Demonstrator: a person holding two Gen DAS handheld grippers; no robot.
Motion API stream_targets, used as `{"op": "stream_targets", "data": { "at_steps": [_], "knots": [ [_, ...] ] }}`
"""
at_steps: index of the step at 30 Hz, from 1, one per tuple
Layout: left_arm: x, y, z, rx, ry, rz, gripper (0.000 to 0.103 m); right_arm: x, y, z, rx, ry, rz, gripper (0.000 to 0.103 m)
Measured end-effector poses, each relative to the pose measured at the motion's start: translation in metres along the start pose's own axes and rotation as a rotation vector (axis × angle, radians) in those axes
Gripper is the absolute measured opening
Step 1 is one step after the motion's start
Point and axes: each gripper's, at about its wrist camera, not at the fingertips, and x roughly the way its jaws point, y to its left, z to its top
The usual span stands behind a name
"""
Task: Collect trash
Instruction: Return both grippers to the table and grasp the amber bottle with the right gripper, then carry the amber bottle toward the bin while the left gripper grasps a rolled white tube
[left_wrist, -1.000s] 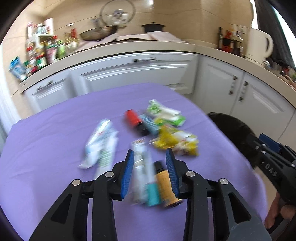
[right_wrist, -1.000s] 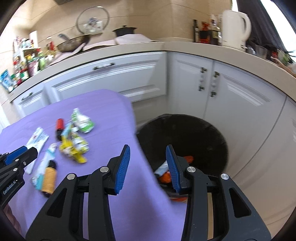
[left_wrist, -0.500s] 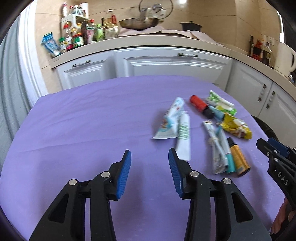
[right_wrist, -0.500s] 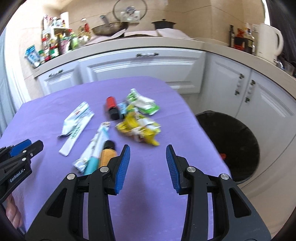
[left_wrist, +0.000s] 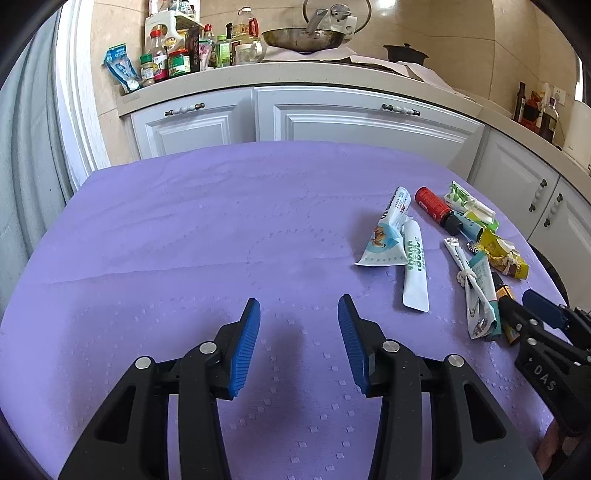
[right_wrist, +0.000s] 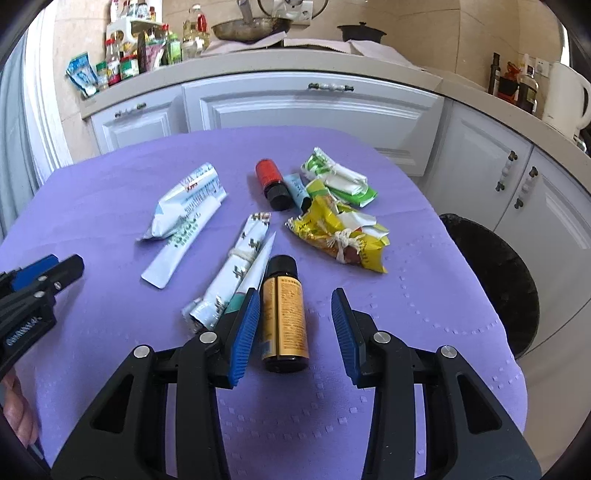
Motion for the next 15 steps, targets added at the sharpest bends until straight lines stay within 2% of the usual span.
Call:
{"op": "stream_targets", "data": {
  "at_steps": [2, 6, 15],
  "knots": [
    [0.001, 0.000, -0.001, -0.002, 0.004, -0.005, 0.044, 0.002, 0.000, 0.000, 0.003, 0.010, 0.007, 0.036],
    [0.001, -0.001, -0.002, -0.004, 0.009, -0.011, 0.045, 0.005, 0.001, 0.000, -0.002, 0.025, 0.015, 0.024],
    [0.000, -0.012, 0.001, 0.009, 0.010, -0.024, 0.045, 0.000, -0.007, -0.002, 0.019, 0.007, 0.007, 0.023]
  ]
}}
